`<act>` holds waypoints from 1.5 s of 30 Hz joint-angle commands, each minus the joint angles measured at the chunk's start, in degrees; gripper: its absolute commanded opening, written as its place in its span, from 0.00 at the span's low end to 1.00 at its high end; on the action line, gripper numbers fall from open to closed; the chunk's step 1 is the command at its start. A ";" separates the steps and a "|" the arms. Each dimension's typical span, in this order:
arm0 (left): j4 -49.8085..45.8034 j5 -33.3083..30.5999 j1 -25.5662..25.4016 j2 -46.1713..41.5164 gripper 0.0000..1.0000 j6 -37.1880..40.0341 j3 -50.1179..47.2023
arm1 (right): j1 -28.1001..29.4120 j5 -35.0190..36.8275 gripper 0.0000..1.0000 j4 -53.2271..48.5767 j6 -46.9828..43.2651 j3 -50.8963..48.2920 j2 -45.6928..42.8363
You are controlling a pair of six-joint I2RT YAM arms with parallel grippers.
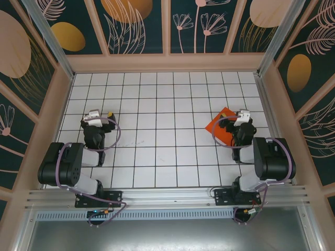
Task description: Fold a paper plane with a square sheet of paper (pick it up from the middle)
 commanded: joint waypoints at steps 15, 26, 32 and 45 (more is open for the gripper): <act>2.24 -0.33 0.37 0.59 0.99 0.50 1.05 | -0.48 -1.21 0.99 3.03 1.09 1.11 0.67; -1.44 -5.55 0.37 -3.88 0.99 -1.22 1.09 | 0.25 1.37 0.99 -3.84 0.96 2.62 -5.22; -21.85 -8.21 0.39 -15.20 0.98 -6.05 7.64 | 0.92 8.24 0.99 -28.05 9.16 12.12 -16.28; -57.82 3.82 0.37 -18.94 0.99 -25.40 26.62 | 2.18 -3.98 0.98 -72.12 34.56 39.03 -0.72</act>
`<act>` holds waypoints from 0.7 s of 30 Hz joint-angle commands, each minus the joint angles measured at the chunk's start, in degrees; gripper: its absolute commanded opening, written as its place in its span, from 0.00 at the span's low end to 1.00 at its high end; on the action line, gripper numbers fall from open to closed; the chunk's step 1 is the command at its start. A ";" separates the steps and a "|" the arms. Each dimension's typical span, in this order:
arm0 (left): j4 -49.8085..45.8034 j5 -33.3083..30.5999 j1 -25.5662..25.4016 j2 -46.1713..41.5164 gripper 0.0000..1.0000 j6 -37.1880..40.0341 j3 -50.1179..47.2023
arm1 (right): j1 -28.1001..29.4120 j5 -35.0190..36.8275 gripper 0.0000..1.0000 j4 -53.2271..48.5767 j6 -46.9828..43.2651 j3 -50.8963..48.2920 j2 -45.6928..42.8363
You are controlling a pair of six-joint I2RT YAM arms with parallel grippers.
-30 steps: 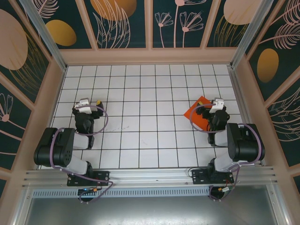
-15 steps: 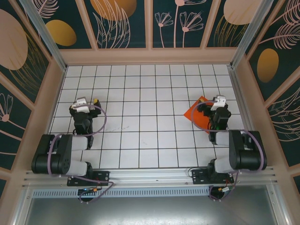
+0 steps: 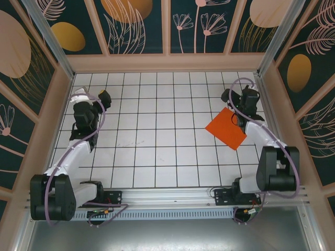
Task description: Fold a paper plane with a square sheet of paper (pick it up from the middle)
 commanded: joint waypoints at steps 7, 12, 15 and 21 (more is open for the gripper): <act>-16.52 5.51 0.31 5.77 0.99 -5.20 7.14 | 0.18 -9.61 0.95 -14.48 10.93 9.07 14.36; -16.76 7.84 0.31 6.97 0.99 -4.24 6.99 | 0.16 -10.38 0.92 -15.68 11.01 10.77 18.69; -16.85 9.15 0.31 7.50 0.99 -3.96 6.94 | 0.60 -10.58 0.92 -16.42 10.65 11.33 20.48; -16.94 12.68 0.31 8.86 0.99 -4.66 6.93 | 4.02 -10.40 0.90 -18.27 10.00 11.98 24.12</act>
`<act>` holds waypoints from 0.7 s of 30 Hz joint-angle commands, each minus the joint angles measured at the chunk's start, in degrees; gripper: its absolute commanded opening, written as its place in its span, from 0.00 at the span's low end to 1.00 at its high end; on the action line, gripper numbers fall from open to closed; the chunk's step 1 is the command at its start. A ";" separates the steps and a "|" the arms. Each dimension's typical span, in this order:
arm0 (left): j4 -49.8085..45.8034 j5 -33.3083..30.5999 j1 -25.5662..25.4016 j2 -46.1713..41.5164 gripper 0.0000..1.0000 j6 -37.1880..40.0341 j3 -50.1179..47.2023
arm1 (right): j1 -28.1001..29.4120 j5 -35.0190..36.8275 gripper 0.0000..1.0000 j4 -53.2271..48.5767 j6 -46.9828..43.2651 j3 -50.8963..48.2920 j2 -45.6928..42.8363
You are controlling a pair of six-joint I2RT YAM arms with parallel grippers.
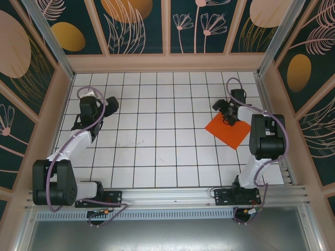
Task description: Fold a paper plane with a square sheet of paper (pick it up from the middle)
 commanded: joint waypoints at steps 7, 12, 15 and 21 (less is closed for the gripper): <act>-0.34 7.83 0.33 1.44 0.98 -2.23 0.06 | 13.05 -2.73 0.89 -2.98 2.29 0.93 5.20; 0.72 10.27 0.22 2.04 0.99 -3.33 -1.39 | 26.09 -2.48 0.87 -5.88 2.14 4.74 7.90; 1.32 10.45 0.22 1.68 0.99 -3.44 -2.13 | 31.91 -1.22 0.86 -8.83 0.69 7.12 8.52; 1.52 11.55 0.22 1.89 0.98 -3.69 -1.96 | 35.14 6.83 0.88 -18.74 -4.18 15.51 3.30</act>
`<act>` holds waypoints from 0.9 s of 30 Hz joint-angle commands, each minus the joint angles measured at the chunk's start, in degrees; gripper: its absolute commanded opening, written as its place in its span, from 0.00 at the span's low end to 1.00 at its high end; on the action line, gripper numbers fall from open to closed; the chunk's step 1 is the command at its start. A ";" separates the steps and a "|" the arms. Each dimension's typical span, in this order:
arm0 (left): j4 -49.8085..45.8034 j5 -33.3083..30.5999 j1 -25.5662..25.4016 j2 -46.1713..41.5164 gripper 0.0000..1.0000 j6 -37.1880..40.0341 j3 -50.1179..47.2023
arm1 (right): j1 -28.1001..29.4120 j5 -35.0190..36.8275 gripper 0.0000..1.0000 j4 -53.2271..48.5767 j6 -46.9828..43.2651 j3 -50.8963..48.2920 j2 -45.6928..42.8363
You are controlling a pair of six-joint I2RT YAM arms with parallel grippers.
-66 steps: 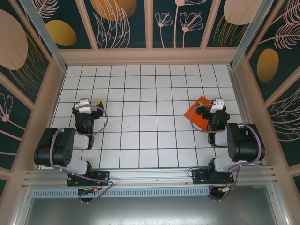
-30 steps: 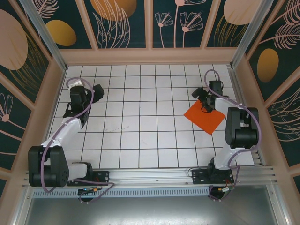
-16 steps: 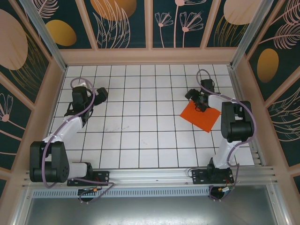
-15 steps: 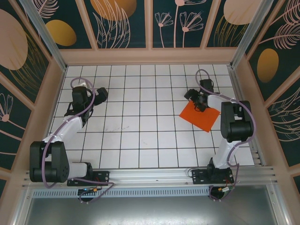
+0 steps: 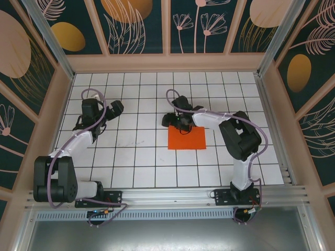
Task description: Fold a paper plane with a square sheet of paper (pick it up from the middle)
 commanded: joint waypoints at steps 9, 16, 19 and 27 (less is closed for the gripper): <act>3.08 4.55 0.24 1.27 0.98 -2.81 -1.97 | -1.49 15.69 0.99 -15.75 -2.00 0.61 -3.42; 2.81 4.82 0.24 1.65 0.99 -2.88 -1.91 | -1.12 14.87 0.99 -14.95 -2.55 -0.16 -0.52; 2.75 4.82 0.22 2.07 0.99 -3.00 -1.90 | -0.66 13.71 0.99 -14.62 -2.73 -0.45 0.85; 2.34 4.65 0.22 2.21 0.99 -3.03 -1.73 | -0.15 14.85 0.97 -14.47 -2.21 -2.93 4.32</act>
